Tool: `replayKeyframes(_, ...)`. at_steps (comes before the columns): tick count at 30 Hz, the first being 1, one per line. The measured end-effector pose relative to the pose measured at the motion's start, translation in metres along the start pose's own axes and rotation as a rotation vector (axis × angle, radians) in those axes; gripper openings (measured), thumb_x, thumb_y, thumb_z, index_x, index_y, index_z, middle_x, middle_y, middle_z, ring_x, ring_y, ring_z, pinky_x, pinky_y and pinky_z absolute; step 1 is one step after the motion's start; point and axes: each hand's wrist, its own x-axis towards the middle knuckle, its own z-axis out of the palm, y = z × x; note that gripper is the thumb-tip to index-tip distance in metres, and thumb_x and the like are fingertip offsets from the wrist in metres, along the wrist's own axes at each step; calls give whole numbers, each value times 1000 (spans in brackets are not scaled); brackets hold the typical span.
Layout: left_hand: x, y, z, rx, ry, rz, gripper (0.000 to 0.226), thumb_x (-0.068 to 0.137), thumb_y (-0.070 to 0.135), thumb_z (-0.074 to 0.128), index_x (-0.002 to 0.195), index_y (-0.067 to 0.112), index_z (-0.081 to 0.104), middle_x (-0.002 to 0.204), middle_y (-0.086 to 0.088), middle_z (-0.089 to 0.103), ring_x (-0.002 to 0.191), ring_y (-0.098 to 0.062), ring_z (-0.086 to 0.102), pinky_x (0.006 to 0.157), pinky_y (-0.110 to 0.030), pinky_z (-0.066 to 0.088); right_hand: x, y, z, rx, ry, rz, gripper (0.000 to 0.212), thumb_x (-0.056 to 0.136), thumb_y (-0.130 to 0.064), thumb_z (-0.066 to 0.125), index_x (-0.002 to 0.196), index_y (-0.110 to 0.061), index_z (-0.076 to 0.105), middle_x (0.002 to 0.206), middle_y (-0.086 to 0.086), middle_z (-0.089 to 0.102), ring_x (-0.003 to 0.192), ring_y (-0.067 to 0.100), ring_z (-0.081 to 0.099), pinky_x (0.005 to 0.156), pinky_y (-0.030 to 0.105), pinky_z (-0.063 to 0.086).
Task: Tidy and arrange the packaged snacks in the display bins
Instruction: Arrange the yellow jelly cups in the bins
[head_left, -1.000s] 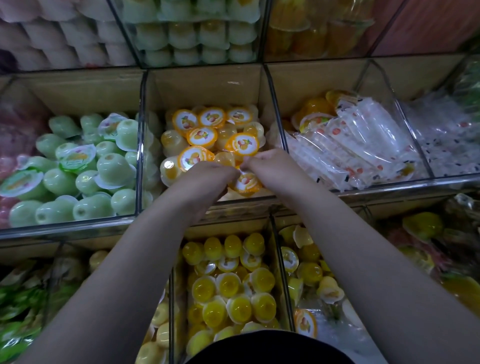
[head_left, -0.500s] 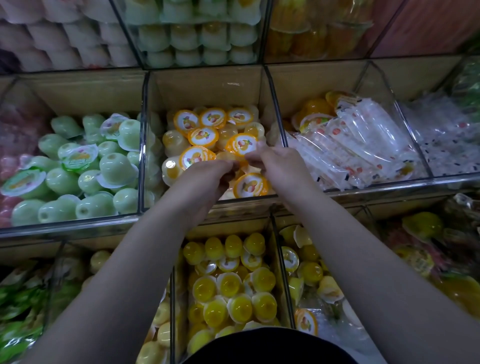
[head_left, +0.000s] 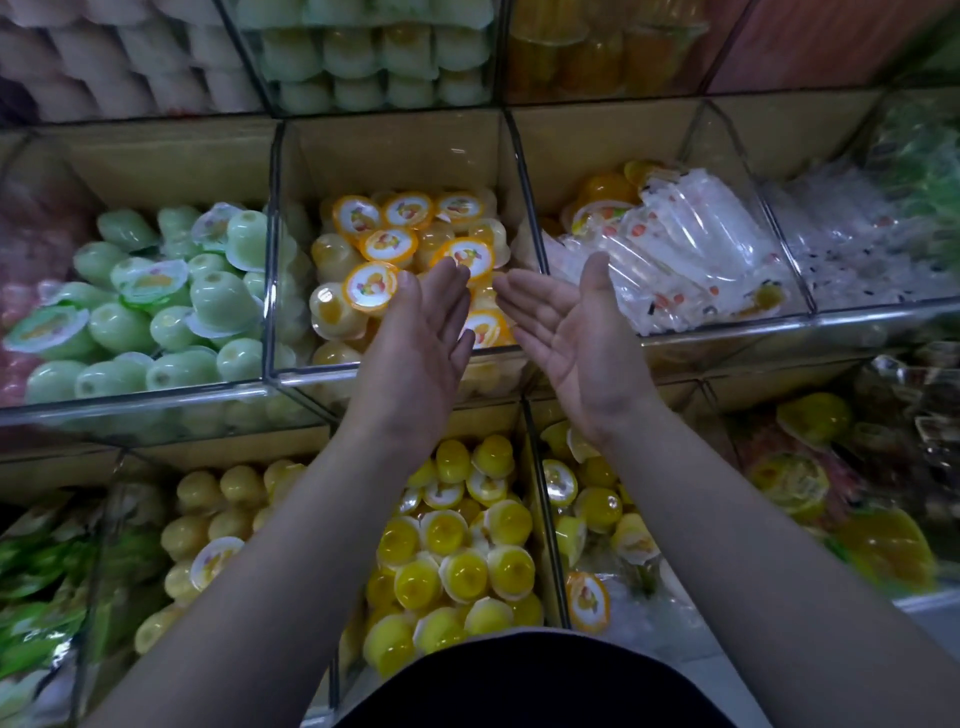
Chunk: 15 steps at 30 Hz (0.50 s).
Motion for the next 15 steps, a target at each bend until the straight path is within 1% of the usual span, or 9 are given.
replayKeyframes(2, -6, -6, 5, -18, -15, 0, 59, 104, 46, 11, 149, 16, 32, 153, 4, 39, 141, -9, 34, 107, -24, 33, -8, 0, -6, 8, 1, -8, 73, 98, -57, 10, 128, -8, 56, 133, 7, 60, 125, 13, 55, 114, 37, 35)
replayKeyframes(5, -12, -19, 11, -12, -32, -24, 61, 103, 49, 10, 149, 17, 34, 151, 5, 42, 137, -8, 40, 103, -23, 36, -17, 6, -19, 13, 12, -2, 74, 98, -59, 10, 128, -9, 56, 132, 6, 61, 124, 12, 56, 113, 36, 35)
replayKeyframes(8, -19, -35, 21, 18, -54, -59, 61, 103, 49, 10, 147, 18, 37, 150, 6, 44, 135, -6, 42, 106, -24, 35, -28, 14, -34, 26, 27, 6, 72, 94, -64, 13, 119, -16, 60, 129, 4, 63, 123, 11, 57, 113, 35, 35)
replayKeyframes(12, -25, -59, 33, 51, -69, -120, 61, 103, 49, 7, 146, 20, 39, 150, 8, 44, 136, -5, 41, 113, -27, 29, -42, 20, -59, 41, 96, 34, 66, 96, -59, 11, 111, -19, 61, 126, 3, 64, 121, 10, 58, 113, 34, 35)
replayKeyframes(15, -26, -76, 36, 77, -57, -150, 60, 103, 48, 7, 146, 20, 39, 149, 7, 44, 137, -6, 39, 108, -24, 31, -51, 27, -75, 34, 125, 44, 69, 85, -66, 19, 114, -19, 60, 129, 4, 63, 122, 11, 57, 112, 34, 36)
